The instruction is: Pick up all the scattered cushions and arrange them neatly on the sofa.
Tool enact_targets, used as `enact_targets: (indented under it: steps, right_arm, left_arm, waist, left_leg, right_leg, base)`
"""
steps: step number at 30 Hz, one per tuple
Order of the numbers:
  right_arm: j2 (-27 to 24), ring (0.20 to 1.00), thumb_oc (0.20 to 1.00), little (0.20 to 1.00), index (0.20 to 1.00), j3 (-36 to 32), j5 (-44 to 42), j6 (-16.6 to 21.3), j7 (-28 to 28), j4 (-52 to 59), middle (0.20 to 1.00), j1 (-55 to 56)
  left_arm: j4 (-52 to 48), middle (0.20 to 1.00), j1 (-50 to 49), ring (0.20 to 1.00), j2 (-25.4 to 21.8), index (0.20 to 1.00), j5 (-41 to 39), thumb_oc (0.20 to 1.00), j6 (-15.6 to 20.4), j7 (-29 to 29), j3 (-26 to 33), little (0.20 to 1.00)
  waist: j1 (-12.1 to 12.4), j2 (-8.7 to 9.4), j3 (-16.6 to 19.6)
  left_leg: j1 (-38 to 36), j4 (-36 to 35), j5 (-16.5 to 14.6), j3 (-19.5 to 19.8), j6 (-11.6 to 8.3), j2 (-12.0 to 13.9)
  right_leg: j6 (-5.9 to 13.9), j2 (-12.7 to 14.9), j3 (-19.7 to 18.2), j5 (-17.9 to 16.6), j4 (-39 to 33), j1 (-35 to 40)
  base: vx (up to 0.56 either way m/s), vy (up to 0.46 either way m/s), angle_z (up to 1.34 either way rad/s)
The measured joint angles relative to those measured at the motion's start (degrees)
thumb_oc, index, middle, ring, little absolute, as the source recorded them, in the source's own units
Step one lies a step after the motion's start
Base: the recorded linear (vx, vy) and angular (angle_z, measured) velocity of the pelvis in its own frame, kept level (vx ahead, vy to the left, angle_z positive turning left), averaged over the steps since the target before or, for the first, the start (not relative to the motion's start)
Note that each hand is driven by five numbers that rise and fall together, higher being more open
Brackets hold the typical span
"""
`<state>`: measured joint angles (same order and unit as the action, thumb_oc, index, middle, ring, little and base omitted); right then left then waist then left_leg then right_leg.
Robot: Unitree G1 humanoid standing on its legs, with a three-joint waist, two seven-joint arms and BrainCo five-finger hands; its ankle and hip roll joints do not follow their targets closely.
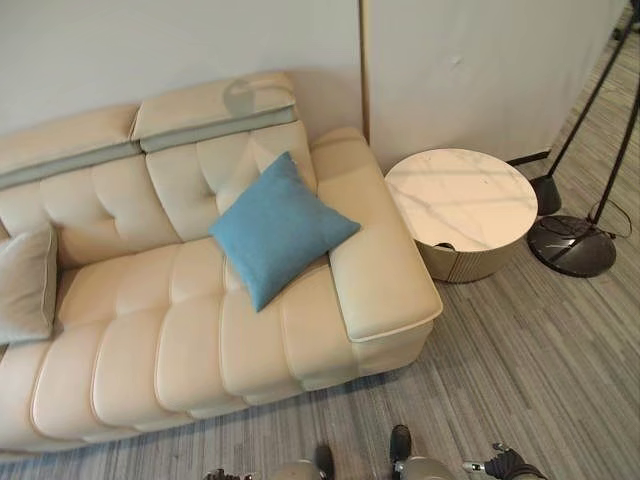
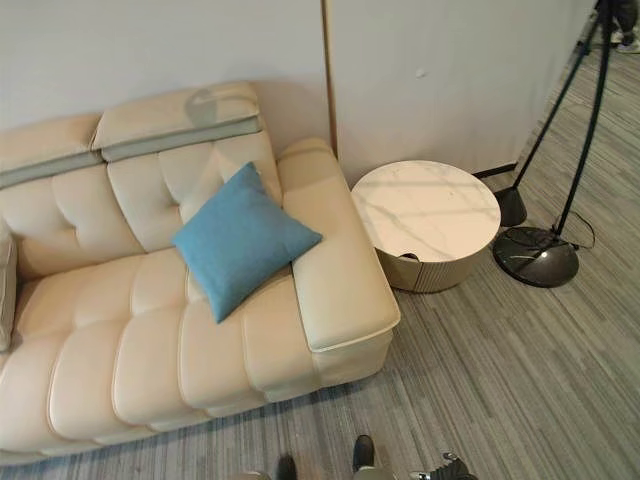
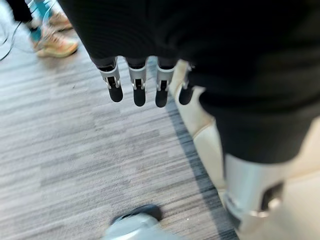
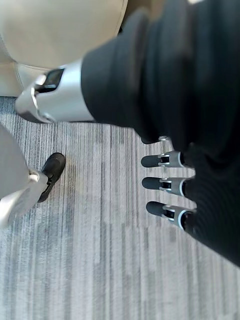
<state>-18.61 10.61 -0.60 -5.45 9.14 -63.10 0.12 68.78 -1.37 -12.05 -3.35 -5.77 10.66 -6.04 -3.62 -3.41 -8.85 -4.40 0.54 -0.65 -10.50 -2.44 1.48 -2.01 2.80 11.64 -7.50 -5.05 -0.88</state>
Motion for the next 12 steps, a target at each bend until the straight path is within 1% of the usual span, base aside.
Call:
enact_targets:
  steps: [1, 2, 3, 4, 7, 11, 12]
  right_arm:
    - [0.3, 1.0, 1.0, 1.0, 1.0, -0.2, 0.0, -0.1, 0.1, -0.3, 1.0, 0.0]
    - [0.8, 1.0, 1.0, 1.0, 1.0, -0.2, 0.0, -0.1, 0.1, -0.5, 1.0, -0.2]
    - [1.4, 1.0, 1.0, 1.0, 1.0, -0.2, 0.0, -0.1, 0.1, -0.6, 1.0, -0.1]
    - [2.5, 1.0, 1.0, 1.0, 1.0, -0.2, 0.0, -0.1, 0.1, -0.9, 1.0, 0.4]
    - [3.6, 1.0, 1.0, 1.0, 1.0, -0.2, 0.0, 0.0, 0.1, -1.2, 1.0, 0.5]
    - [3.5, 1.0, 1.0, 1.0, 1.0, -0.3, 0.0, -0.1, 0.1, -1.3, 1.0, 0.5]
    - [3.5, 1.0, 1.0, 1.0, 1.0, -0.4, 0.0, -0.1, 0.0, -1.5, 1.0, 0.5]
  left_arm:
    - [-0.5, 1.0, 0.6, 1.0, 0.0, 1.0, 0.0, 1.0, 0.3, 0.0, -0.2, 1.0]
    - [-0.5, 1.0, 1.3, 1.0, 0.0, 1.0, 0.0, 1.0, 0.3, -0.1, -0.7, 1.0]
    - [-0.4, 1.0, 1.9, 1.0, -0.1, 1.0, 0.0, 1.0, 0.2, -0.1, -0.8, 1.0]
    - [-0.2, 1.0, 1.8, 1.0, -0.2, 1.0, 0.0, 1.0, 0.0, -0.2, -0.8, 1.0]
    - [-0.1, 1.0, -1.0, 1.0, -0.3, 1.0, 0.1, 1.0, -0.4, -0.8, -0.7, 1.0]
    - [-0.1, 1.0, -2.3, 1.0, -0.3, 1.0, 0.1, 1.0, -0.7, -1.3, -0.7, 1.0]
    - [0.0, 1.0, -2.5, 1.0, -0.3, 1.0, 1.6, 1.0, -0.8, -1.6, -0.8, 1.0]
  waist:
    - [-0.3, -0.6, 0.3]
    - [-0.2, -0.23, 0.4]
    - [-0.5, 0.5, 0.4]
    - [-0.5, 1.77, 1.0]
    - [-0.3, 2.71, 2.9]
    - [-0.2, 2.39, 3.0]
    - [-0.2, 1.95, 3.2]
  left_leg:
    - [-0.9, -3.6, 0.2, 0.1, 1.98, 0.3]
    - [-1.0, -4.7, 1.4, 0.4, 2.23, 0.2]
    - [-0.7, -5.1, 1.6, 1.2, 2.46, 0.1]
    - [-0.7, -5.5, 1.3, 2.2, 2.86, -0.3]
    - [-1.0, -5.5, 1.4, 2.1, 2.97, -0.3]
    - [-1.8, -5.5, 1.5, 2.1, 3.06, -0.3]
    - [-1.9, -5.5, 1.6, 2.1, 2.92, -0.2]
  right_leg:
    - [0.31, -0.6, 0.5, -0.2, 0.0, -0.5]
    - [1.18, -0.5, 0.7, 0.0, 0.3, -0.5]
    - [2.1, -0.3, 0.9, -0.3, 0.3, -0.4]
    - [2.47, -0.1, 0.9, -0.6, 0.3, -0.3]
    - [2.49, 0.0, 1.0, -0.6, 0.2, -0.1]
    - [2.69, 0.0, 1.0, -0.8, -0.1, 0.8]
    - [2.69, -0.1, 0.9, -0.8, -0.1, 0.8]
  base:
    - [-0.11, 0.019, 0.48]
    - [-0.07, 0.031, 0.4]
    - [-0.03, 0.058, 0.44]
    - [-0.04, 0.081, 0.37]
    - [-0.03, 0.067, 0.06]
    - [-0.02, 0.067, 0.0]
    - [0.0, 0.075, -0.01]
